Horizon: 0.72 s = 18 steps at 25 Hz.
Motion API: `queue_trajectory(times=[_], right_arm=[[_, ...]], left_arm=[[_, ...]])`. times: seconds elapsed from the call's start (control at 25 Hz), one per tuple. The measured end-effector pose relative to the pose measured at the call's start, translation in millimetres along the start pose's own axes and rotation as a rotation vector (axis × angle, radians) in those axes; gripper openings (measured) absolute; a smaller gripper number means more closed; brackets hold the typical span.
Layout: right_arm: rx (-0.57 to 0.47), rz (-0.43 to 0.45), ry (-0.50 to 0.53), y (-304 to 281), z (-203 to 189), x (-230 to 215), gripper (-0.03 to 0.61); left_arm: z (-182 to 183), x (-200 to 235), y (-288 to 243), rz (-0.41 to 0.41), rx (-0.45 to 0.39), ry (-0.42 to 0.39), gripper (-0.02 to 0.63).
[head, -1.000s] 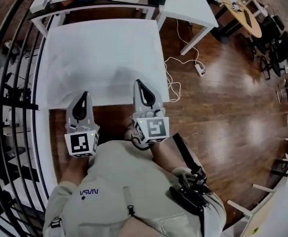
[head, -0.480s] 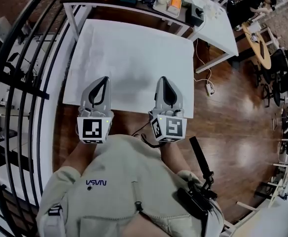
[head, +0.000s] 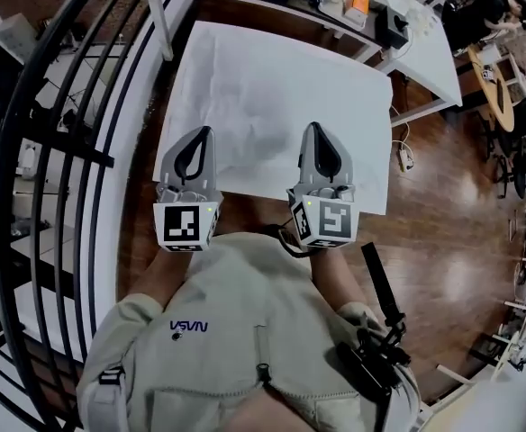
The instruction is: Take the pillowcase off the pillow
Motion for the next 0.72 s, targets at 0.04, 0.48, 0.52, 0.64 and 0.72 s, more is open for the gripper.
queue_trajectory(times=[0.04,0.48,0.52,0.64,0.72], right_arm=[[0.001,0.008,0.002,-3.8,-0.1,4.6,0.003],[-0.012,0.203,-0.022,-40.2,-13.6,28.1,0.003],[-0.017,0.225,-0.031,-43.6,-14.2,29.6,0.003],[-0.026,0.29,-0.039,-52.6,-13.7,31.9,0.003],[-0.02,0.333,-0.038,-58.0,-16.2,32.6,0.003]], left_arm=[[-3.4,6.7,2.1,0.014,0.007,0.007,0.0],[-16.3,27.7,12.2,0.187,0.068,-0.013,0.0],[-16.5,27.7,12.2,0.203,0.078,-0.016,0.0],[-14.1,24.8,10.4,0.245,0.089,-0.034,0.0],[-14.9,25.3,8.1,0.282,0.101,-0.038,0.0]])
Point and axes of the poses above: the fingertips, and each gripper's own axes: y backward along the fingers, x to its left, z out of its top, the point moved 4 cm from there along y, backward along the fingers, and after that the axes turned 3 degrees about z, right-handed, at the moved point
